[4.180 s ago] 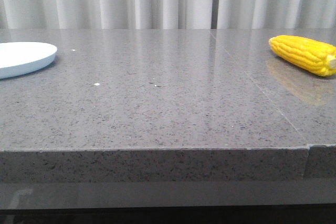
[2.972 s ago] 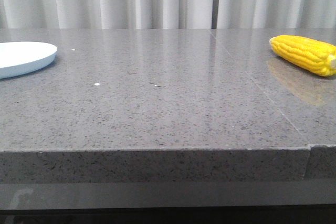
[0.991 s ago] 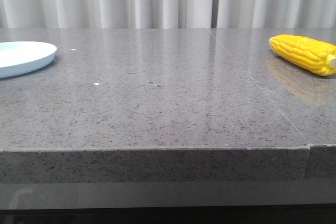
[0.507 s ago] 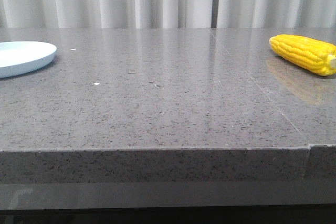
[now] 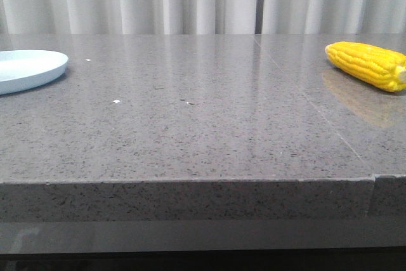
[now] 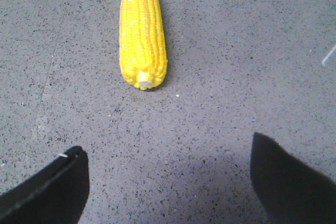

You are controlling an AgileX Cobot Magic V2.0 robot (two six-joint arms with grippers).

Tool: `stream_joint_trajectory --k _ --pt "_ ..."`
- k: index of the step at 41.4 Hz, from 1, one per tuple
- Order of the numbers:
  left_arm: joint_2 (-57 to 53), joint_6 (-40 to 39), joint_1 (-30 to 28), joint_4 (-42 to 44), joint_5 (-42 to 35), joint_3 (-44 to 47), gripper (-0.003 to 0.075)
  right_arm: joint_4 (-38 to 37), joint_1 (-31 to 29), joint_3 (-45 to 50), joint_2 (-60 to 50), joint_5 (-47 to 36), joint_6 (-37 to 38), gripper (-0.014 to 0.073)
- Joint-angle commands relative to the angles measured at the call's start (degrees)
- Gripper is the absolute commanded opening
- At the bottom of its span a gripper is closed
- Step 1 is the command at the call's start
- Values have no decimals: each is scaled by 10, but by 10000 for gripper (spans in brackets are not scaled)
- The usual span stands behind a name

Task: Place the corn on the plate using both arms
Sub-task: 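Grip the plate rim with the left gripper and slide it toward the table center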

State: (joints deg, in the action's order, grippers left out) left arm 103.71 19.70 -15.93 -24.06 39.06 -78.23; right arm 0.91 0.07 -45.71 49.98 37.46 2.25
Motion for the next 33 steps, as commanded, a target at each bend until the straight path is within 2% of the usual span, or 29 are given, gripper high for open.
stream_joint_trajectory --k 1,9,22,29,33 --pt "-22 1 4 -16 -15 -18 477 -3 0 -20 -1 -42 -5 647" --pt "-20 1 4 -16 11 -18 332 -3 0 -20 -1 -42 -5 647" --pt "-20 1 4 -16 14 -18 -11 -3 0 -20 -1 -42 -5 647" --pt "-26 1 4 -24 15 -23 -20 -3 0 -20 -1 -42 -5 647" --pt "-25 1 8 -44 45 -46 -20 -3 0 -20 -1 -42 -5 647"
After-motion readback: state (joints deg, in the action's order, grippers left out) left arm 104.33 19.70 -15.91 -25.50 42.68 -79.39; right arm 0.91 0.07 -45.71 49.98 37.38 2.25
